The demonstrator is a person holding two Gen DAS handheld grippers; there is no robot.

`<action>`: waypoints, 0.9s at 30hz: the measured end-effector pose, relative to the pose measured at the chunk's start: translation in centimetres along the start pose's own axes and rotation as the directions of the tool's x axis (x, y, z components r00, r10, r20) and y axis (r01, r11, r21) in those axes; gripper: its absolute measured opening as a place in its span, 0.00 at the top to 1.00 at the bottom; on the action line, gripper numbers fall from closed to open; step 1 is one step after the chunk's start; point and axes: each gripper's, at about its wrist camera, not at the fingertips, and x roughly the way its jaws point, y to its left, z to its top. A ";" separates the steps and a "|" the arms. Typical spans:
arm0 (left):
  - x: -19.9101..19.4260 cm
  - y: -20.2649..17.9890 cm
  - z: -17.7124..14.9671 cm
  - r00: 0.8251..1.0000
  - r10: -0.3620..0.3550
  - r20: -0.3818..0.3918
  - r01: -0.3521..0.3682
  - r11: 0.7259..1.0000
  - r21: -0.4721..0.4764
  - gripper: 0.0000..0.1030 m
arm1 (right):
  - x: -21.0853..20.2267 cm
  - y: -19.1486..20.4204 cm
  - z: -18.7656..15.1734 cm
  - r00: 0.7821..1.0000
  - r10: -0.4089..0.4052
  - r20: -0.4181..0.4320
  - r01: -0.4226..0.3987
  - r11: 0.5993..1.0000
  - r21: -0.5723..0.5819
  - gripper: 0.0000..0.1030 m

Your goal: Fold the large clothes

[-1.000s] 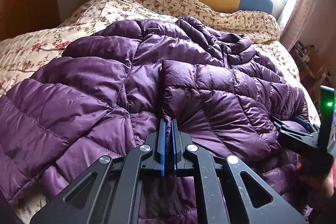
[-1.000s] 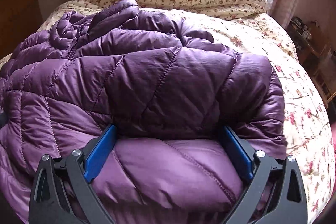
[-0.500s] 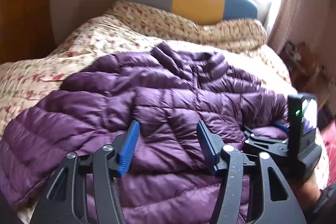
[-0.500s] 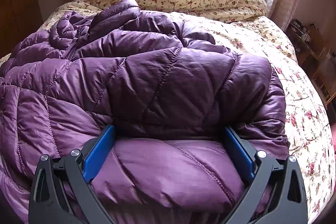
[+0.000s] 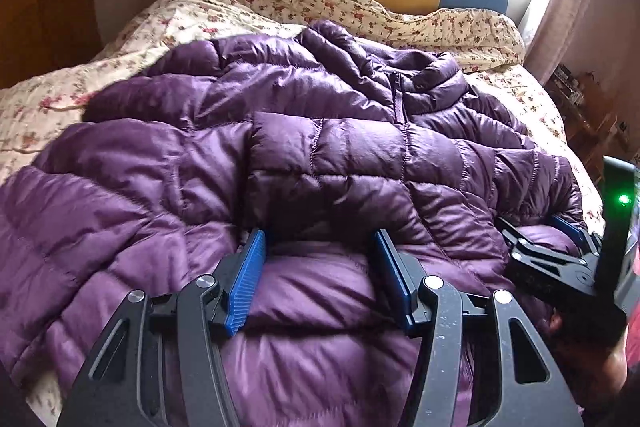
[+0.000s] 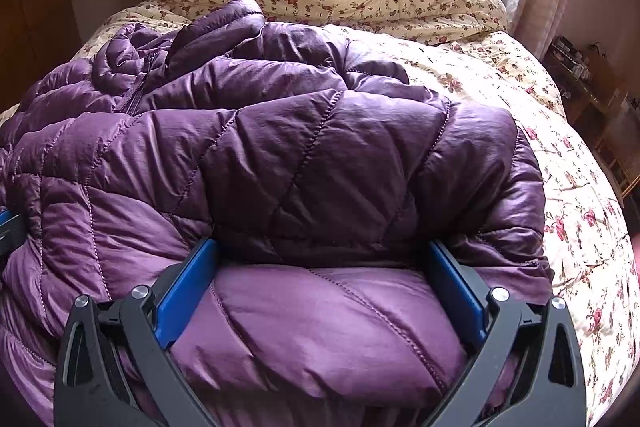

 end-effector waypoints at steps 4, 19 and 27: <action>-3.0 0.5 -0.9 0.999 0.031 0.042 -0.031 1.000 0.004 0.31 | 0.0 -0.1 0.0 1.000 0.001 0.000 -0.001 1.000 0.001 0.02; -15.5 15.9 -11.5 0.994 0.101 0.048 -0.075 0.918 -0.389 0.31 | -0.1 -0.3 -0.1 1.000 0.007 0.000 -0.007 1.000 0.005 0.02; -25.3 28.6 -22.5 0.964 0.260 0.055 -0.126 0.630 -0.766 0.39 | -0.1 -0.4 -0.1 1.000 0.008 0.001 -0.008 1.000 0.005 0.02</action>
